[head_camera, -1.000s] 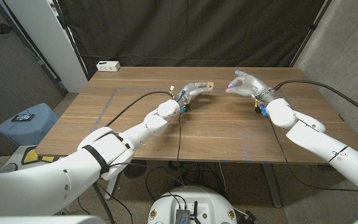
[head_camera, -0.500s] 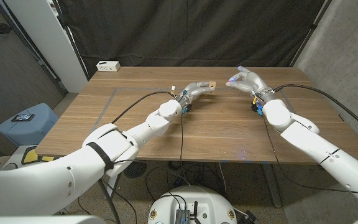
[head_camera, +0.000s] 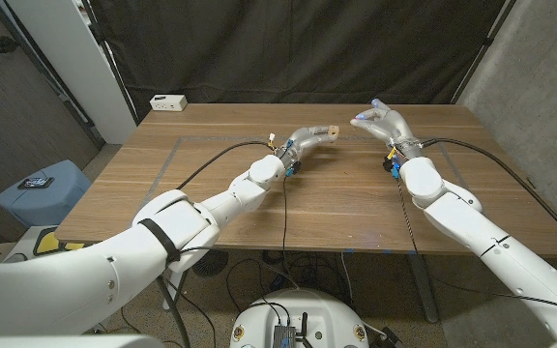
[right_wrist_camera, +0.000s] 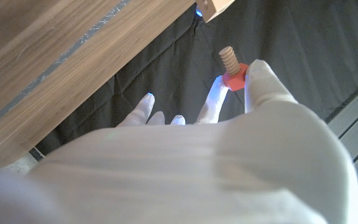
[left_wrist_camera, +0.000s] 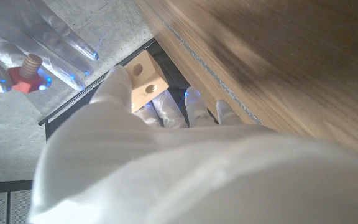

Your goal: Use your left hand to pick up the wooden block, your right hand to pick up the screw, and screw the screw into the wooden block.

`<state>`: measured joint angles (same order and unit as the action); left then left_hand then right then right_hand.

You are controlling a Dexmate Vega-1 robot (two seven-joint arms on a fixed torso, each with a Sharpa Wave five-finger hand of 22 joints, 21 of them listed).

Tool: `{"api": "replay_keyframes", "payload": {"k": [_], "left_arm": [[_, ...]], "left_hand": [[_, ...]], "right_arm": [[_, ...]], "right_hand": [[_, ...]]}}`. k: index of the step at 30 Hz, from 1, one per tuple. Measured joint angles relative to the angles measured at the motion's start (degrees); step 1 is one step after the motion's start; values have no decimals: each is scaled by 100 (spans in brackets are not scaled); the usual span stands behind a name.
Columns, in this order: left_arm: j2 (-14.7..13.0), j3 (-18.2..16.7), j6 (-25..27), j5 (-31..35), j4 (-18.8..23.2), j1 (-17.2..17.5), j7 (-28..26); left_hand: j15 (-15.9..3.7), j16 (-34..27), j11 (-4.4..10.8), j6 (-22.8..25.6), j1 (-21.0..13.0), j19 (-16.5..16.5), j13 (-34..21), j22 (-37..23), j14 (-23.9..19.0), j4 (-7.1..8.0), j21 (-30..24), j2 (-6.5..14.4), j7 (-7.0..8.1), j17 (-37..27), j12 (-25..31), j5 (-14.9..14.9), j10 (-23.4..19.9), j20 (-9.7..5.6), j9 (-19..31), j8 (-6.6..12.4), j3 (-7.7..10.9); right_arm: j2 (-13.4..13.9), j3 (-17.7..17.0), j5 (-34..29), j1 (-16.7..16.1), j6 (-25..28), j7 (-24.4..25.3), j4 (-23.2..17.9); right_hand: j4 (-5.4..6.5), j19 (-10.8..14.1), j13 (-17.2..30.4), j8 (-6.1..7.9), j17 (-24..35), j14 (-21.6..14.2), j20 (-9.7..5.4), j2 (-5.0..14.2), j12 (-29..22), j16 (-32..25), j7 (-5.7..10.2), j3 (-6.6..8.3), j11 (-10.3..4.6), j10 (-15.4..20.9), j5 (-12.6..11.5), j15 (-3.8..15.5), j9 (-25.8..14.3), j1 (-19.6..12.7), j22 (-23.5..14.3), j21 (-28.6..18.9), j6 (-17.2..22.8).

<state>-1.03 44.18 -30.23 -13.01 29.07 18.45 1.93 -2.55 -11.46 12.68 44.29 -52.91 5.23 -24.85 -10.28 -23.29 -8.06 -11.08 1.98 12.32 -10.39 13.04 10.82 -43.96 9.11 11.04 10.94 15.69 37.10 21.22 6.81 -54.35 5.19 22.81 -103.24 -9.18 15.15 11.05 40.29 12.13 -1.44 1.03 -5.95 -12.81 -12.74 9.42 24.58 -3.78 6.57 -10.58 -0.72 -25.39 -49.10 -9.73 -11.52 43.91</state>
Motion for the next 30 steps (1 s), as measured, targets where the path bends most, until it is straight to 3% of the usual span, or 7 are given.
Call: {"api": "replay_keyframes", "payload": {"k": [11,30], "left_arm": [[-88,30,-37,112,388,175,-202],[-410,-52,376,183,1488,660,-501]], "left_hand": [[0,0,0,0,-23,0,0,1,0,0,0,23,0,0,0,0,-1,0,1,20,0],[0,0,0,27,-23,0,-28,2,-1,-21,0,23,-27,-1,0,0,-1,0,2,29,-21]], "right_arm": [[-280,79,156,77,-201,268,159],[-544,111,199,214,-330,600,309]], "right_hand": [[0,32,0,0,0,-30,32,26,0,0,-32,-1,20,20,-24,-31,44,26,0,0,-33],[10,92,0,-1,-15,-71,93,63,0,0,-43,10,40,102,-46,-72,124,-15,0,0,-22]]}}
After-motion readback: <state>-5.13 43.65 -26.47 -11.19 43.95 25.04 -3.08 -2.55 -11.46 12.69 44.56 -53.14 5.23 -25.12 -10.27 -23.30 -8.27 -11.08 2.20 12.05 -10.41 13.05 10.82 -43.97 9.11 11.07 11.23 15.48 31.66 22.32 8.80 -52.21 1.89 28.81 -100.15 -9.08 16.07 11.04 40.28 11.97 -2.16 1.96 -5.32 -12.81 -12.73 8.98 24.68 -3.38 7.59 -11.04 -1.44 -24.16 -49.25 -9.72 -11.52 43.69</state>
